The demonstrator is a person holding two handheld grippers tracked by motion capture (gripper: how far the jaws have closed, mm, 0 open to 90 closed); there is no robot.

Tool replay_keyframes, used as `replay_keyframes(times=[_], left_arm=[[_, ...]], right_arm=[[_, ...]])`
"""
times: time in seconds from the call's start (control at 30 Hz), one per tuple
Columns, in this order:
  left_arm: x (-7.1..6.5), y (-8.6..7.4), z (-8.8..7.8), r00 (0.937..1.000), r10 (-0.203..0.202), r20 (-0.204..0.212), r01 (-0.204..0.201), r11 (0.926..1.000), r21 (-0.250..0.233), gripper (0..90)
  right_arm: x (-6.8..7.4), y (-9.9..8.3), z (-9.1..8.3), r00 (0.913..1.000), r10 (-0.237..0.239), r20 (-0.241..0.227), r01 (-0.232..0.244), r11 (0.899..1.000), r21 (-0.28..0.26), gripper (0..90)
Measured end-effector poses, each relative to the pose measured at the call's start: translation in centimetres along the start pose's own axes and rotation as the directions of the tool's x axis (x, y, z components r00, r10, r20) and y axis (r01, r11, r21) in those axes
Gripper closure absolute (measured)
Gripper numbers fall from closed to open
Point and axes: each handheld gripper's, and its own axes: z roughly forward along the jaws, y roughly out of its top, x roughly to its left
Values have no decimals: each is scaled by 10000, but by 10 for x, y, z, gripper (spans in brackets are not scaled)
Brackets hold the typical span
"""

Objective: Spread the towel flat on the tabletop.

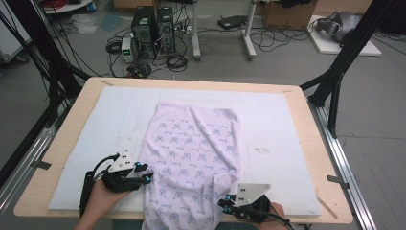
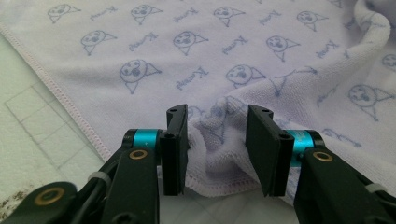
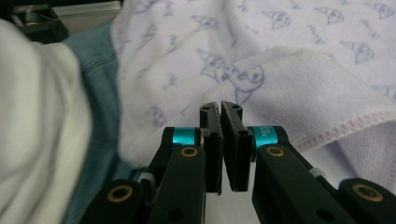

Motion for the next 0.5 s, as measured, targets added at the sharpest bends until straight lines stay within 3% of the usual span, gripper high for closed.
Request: replay_keyframes(times=[0.13, 0.17, 0.3, 0.43, 0.5], left_arm=[[0, 0, -2, 10000, -41, -37, 41, 10000, -63, 589], [0, -1, -3, 10000, -43, -35, 43, 10000, -83, 588], [1, -1, -10, 10000, -30, -66, 28, 9998, -202, 587], [5, -4, -15, 9998, -143, -132, 140, 9996, -262, 601], [6, -7, -16, 9998, -141, -117, 138, 9996, -250, 626]], right_arm=[[5, -1, -18, 9984, 196, -523, -216, 9990, -384, 822], [3, 1, -21, 9981, 380, -494, -410, 9972, -631, 791], [-8, 8, -25, 9996, 261, 135, -250, 9971, -717, 718], [-20, 12, -11, 9984, -20, 563, 30, 9999, -164, 635], [-27, 9, 2, 9994, 52, 334, -57, 9999, 151, 614]])
